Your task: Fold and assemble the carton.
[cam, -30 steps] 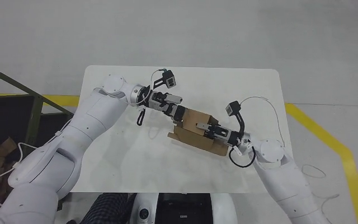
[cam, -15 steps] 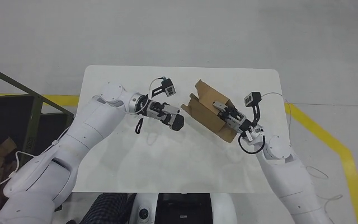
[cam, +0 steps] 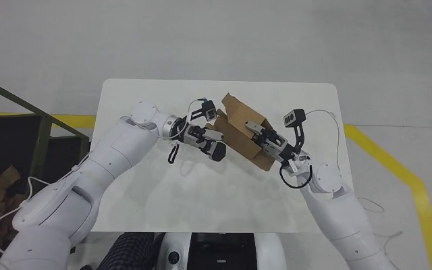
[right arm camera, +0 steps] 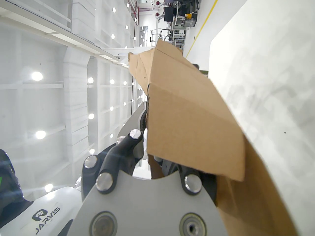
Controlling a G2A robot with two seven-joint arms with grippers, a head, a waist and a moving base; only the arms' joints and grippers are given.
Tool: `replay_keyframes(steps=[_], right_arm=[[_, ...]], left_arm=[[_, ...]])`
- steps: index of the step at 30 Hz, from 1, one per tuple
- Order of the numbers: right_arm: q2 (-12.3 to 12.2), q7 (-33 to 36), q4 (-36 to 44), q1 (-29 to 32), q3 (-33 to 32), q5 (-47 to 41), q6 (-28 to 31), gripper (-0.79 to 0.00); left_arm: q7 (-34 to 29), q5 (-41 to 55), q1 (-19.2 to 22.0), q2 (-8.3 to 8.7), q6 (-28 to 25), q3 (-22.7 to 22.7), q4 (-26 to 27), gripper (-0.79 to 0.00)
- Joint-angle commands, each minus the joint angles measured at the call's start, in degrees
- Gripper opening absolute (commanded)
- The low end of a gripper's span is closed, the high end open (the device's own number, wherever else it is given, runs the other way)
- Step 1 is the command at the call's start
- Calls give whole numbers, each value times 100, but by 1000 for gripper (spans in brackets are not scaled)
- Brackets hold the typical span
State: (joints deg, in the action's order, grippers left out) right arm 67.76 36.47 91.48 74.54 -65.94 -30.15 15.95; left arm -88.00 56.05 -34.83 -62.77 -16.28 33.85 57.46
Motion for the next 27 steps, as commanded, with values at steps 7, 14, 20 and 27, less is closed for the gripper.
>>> replay_keyframes(steps=[7,14,20,27], right_arm=[[25,226,170,101,134,-75,-42,-785],[75,223,162,82,332,-137,-133,-785],[103,214,130,59,392,-185,-188,-785],[122,212,201,98,450,-138,-241,-785]], left_arm=[[0,-71,-8,-66,0,224,-76,0],[0,-232,-52,-97,0,417,-32,0],[0,-364,-102,-101,0,579,43,0],[0,-452,-151,-104,0,689,69,0]])
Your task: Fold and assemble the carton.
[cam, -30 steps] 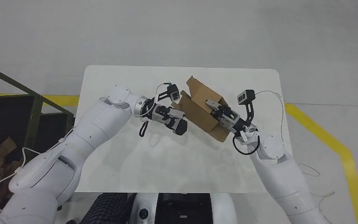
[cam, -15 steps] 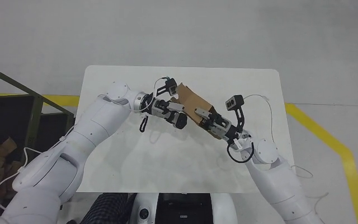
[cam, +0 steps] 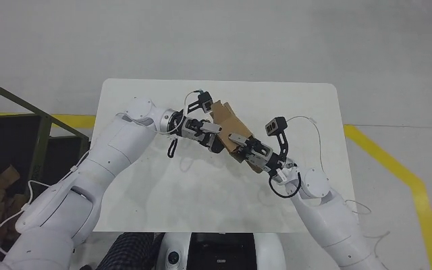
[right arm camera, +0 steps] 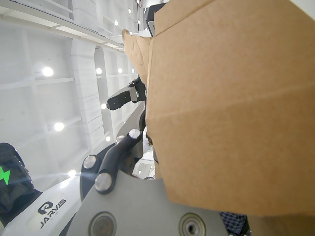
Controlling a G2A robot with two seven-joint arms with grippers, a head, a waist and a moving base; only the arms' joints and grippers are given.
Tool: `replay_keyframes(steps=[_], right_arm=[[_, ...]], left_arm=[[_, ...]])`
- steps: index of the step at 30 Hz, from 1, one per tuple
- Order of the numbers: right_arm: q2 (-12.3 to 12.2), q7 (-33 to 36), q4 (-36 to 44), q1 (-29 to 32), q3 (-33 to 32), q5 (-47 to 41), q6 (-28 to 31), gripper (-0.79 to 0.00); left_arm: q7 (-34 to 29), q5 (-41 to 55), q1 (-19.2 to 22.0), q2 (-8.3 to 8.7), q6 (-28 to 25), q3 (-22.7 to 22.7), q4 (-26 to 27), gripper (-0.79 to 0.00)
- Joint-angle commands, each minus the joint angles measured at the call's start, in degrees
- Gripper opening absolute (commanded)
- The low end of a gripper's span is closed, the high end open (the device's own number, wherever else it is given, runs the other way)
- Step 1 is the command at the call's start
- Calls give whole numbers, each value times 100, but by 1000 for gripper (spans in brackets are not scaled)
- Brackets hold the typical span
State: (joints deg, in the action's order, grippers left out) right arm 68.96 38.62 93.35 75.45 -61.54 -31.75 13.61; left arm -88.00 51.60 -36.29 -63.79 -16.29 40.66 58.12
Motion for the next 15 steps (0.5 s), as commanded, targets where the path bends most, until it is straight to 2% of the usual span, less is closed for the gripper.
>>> replay_keyframes(steps=[1,8,15], right_arm=[[5,-12,35,15,24,40,-12,-785],[24,-212,99,60,28,207,48,-785],[-36,-197,-85,-17,-397,454,118,-785]], left_arm=[[0,-15,-11,-3,0,17,4,0],[0,-49,-23,-22,0,42,34,0],[0,-61,-87,35,0,154,139,0]])
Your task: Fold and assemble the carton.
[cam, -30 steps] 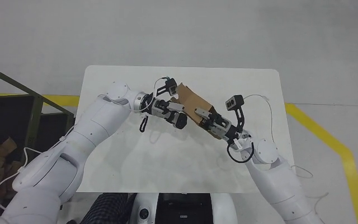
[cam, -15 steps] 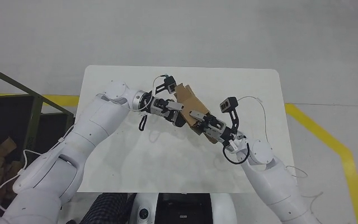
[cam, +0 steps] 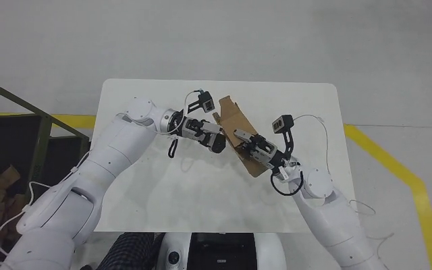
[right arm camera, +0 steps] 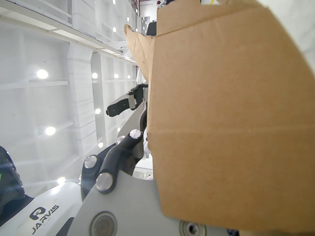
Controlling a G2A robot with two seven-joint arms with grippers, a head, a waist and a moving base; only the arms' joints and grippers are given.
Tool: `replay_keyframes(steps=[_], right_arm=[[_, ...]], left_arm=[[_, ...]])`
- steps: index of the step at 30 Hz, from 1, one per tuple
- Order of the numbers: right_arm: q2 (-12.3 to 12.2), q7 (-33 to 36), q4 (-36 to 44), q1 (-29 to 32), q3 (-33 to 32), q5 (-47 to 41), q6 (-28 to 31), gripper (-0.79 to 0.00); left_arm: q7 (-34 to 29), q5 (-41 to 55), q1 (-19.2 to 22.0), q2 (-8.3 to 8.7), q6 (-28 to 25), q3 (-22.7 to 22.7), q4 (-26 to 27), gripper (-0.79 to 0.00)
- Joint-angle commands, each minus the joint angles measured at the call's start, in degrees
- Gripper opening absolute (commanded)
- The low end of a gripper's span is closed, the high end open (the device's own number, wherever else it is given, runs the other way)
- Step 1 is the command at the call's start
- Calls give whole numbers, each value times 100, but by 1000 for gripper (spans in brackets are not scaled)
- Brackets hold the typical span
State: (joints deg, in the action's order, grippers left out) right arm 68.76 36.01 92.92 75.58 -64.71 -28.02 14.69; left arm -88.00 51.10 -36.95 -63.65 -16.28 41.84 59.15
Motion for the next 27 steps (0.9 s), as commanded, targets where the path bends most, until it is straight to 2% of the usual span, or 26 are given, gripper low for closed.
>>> replay_keyframes(steps=[1,7,14,20,27], right_arm=[[-25,134,-65,-52,-117,141,16,-785],[-104,886,-397,-292,-363,538,241,-785],[-184,2311,-982,-651,-482,575,988,-785],[-230,3592,-1478,-998,-406,375,1539,-785],[-286,3952,-1410,-1206,-108,489,1407,-785]], left_arm=[[0,-19,-34,34,0,60,58,0],[0,-145,-220,208,0,400,259,0],[0,-382,-578,482,0,1103,645,0],[0,-513,-844,623,5,1493,914,0],[0,-548,-927,623,195,1433,1146,0]])
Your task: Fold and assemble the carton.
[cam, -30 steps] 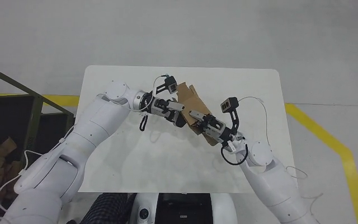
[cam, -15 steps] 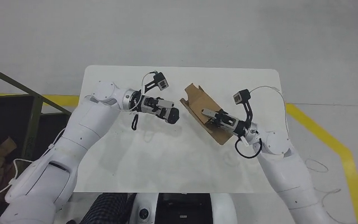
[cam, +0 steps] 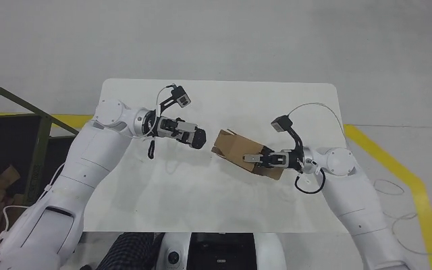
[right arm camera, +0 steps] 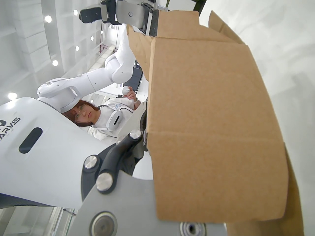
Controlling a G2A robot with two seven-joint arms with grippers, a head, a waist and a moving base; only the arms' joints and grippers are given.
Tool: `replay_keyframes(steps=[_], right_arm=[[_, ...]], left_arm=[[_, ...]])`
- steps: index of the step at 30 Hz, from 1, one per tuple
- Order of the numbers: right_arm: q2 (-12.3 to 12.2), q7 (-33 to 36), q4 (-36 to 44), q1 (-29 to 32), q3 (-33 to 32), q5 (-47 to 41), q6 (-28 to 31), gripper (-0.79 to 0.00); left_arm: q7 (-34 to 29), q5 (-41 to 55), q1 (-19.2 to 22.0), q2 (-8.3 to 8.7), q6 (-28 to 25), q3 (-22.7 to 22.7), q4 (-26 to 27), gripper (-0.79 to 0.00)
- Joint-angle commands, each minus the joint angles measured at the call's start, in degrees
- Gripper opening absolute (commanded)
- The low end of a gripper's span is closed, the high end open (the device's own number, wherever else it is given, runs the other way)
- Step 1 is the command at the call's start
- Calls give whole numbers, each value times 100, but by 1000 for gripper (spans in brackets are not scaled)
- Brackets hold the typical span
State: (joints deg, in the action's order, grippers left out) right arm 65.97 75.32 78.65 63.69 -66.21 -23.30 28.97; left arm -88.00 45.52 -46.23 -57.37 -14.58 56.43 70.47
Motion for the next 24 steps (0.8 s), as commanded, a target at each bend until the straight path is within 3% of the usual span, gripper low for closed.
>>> replay_keyframes(steps=[1,8,24], right_arm=[[-18,47,18,-43,89,32,-47,-785],[-90,215,152,-257,455,-69,-215,-785],[-119,133,169,-443,1226,-254,-134,-785]], left_arm=[[0,10,6,-12,46,-52,15,0],[0,-12,111,-92,209,-345,-36,0],[0,148,349,-187,91,-552,-270,0]])
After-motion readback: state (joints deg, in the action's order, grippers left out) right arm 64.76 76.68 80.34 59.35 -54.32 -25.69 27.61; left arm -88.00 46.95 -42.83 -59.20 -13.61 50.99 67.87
